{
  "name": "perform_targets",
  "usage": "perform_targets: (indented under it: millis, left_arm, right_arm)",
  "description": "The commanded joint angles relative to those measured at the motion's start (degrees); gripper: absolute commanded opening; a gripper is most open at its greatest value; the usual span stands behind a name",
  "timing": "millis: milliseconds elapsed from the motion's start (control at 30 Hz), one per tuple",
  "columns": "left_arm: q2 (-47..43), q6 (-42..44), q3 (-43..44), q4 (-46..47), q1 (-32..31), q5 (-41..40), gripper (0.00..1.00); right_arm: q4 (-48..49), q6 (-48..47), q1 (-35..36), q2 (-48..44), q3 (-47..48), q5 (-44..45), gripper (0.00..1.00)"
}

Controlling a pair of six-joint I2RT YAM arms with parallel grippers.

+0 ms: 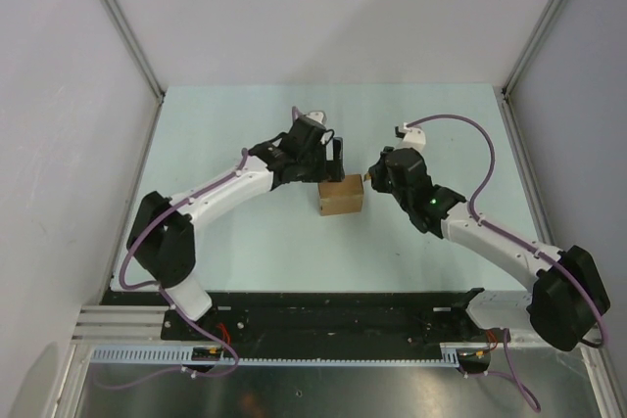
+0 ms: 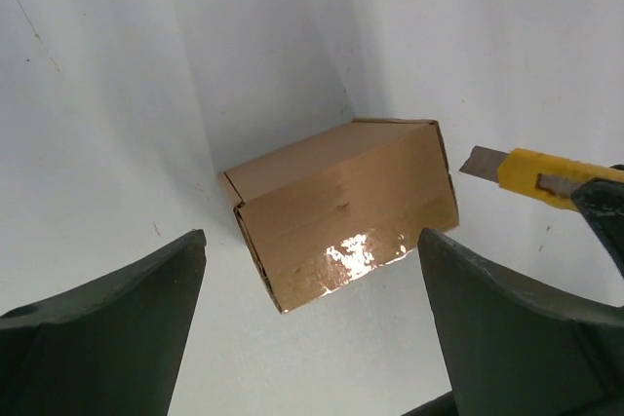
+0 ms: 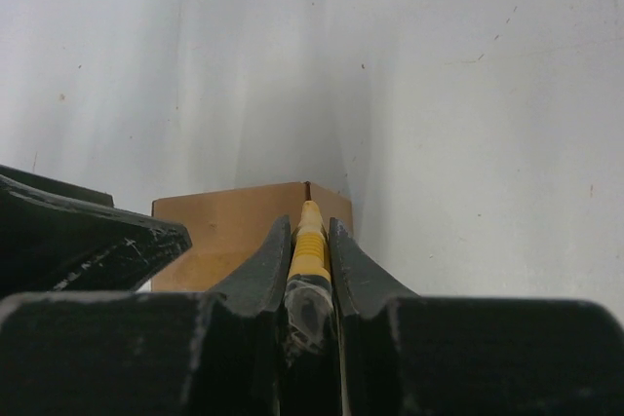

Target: Unpack the express box

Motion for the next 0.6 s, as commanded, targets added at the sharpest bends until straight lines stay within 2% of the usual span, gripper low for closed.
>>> perform_targets:
  millis: [0, 267, 333, 567]
  left_arm:
    - [2.0, -1.59, 2.11, -2.07, -0.27, -0.68, 0.95]
    - [5.69, -2.47, 2.2, -2.16, 0.17, 3.1, 0.95]
    - [6.66, -3.25, 1.94, -2.16, 1.66, 6.07, 0.95]
    - [7.11, -4.05, -1.84, -1.98, 3.69, 9.78, 0.93]
  right_arm:
    - [3.26, -0.82, -0.66, 0.76, 2.38, -1.17, 0.0]
    - [3.79, -1.7, -0.75, 1.2, 2.38, -2.31, 0.0]
    - [3.79, -1.87, -0.67, 1.64, 2.38, -1.96, 0.0]
    - [3.79, -3.19, -0.75, 3.22, 2.47, -0.73, 0.0]
